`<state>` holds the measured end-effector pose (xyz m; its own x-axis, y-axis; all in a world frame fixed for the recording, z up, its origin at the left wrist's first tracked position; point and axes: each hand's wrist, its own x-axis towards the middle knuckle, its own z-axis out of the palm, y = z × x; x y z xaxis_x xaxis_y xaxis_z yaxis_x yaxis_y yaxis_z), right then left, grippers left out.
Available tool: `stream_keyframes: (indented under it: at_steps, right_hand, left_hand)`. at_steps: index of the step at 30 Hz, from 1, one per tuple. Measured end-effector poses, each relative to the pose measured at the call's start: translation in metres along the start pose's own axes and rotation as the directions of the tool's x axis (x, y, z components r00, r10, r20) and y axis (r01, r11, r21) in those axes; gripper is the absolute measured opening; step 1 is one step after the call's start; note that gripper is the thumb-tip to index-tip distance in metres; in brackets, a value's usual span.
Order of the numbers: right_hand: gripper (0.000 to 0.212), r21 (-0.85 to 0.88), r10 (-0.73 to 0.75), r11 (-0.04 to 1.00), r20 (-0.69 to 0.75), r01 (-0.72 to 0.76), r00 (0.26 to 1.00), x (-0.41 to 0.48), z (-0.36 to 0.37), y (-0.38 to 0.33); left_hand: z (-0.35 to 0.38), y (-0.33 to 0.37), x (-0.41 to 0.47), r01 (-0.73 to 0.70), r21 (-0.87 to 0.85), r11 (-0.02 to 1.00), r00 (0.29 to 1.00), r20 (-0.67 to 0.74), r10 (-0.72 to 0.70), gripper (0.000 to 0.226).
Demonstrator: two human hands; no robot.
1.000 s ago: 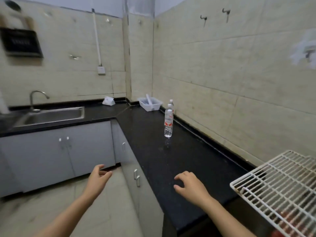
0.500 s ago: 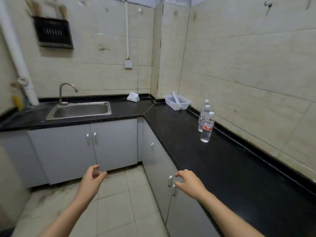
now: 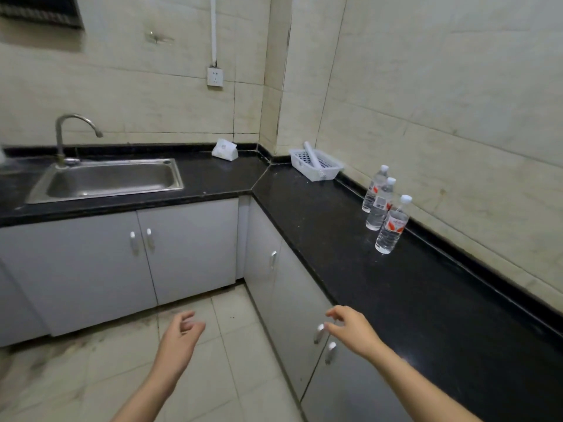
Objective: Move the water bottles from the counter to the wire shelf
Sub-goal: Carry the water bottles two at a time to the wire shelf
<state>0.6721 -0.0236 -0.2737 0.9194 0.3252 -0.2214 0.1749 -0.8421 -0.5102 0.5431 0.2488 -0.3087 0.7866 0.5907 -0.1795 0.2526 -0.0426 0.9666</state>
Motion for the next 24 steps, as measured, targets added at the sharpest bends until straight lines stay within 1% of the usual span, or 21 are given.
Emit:
stream_keyframes:
  at_steps: [3, 6, 9, 12, 14, 18, 20, 22, 24]
  right_hand:
    - [0.031, 0.065, 0.015, 0.998, -0.056, -0.011, 0.998, 0.056, -0.005, -0.012]
    - [0.033, 0.140, -0.003, 0.990, -0.101, 0.018, 0.995, 0.124, -0.013, -0.041]
    - [0.033, 0.218, -0.006, 0.975, -0.133, 0.035, 0.991, 0.189, -0.013, -0.078]
    - [0.032, 0.253, -0.038, 0.965, -0.118, 0.067, 0.992, 0.241, -0.007, -0.107]
    - [0.032, 0.269, -0.030, 0.962, -0.107, 0.058, 0.994, 0.271, -0.006, -0.121]
    - [0.033, 0.267, 0.022, 0.964, -0.101, 0.005, 0.995, 0.321, -0.005, -0.131]
    - [0.034, 0.265, 0.083, 0.963, -0.117, -0.050, 0.990, 0.344, -0.008, -0.132]
    - [0.035, 0.279, 0.160, 0.953, -0.140, -0.116, 0.977, 0.363, -0.010, -0.128]
    - [0.036, 0.289, 0.246, 0.939, -0.187, -0.186, 0.951, 0.380, -0.013, -0.120]
  left_hand:
    - [0.013, 0.013, 0.044, -0.032, -0.001, 0.999, 0.998, 0.047, 0.032, 0.028]
    - [0.013, 0.042, 0.104, -0.084, 0.009, 0.996, 0.996, 0.037, 0.083, 0.023]
    - [0.002, 0.072, 0.170, -0.127, 0.054, 0.990, 0.992, 0.026, 0.126, 0.029]
    - [-0.008, 0.092, 0.228, -0.155, 0.075, 0.985, 0.988, -0.006, 0.156, 0.032]
    - [-0.011, 0.094, 0.260, -0.146, 0.069, 0.987, 0.989, -0.016, 0.148, 0.032]
    - [-0.004, 0.085, 0.321, -0.087, 0.054, 0.995, 0.996, 0.010, 0.087, 0.031]
    - [0.008, 0.090, 0.358, -0.088, 0.028, 0.996, 0.995, 0.046, 0.087, 0.030]
    - [0.026, 0.097, 0.400, -0.111, -0.005, 0.994, 0.989, 0.102, 0.111, 0.029]
    - [0.049, 0.105, 0.438, -0.115, 0.013, 0.993, 0.972, 0.206, 0.110, 0.028]
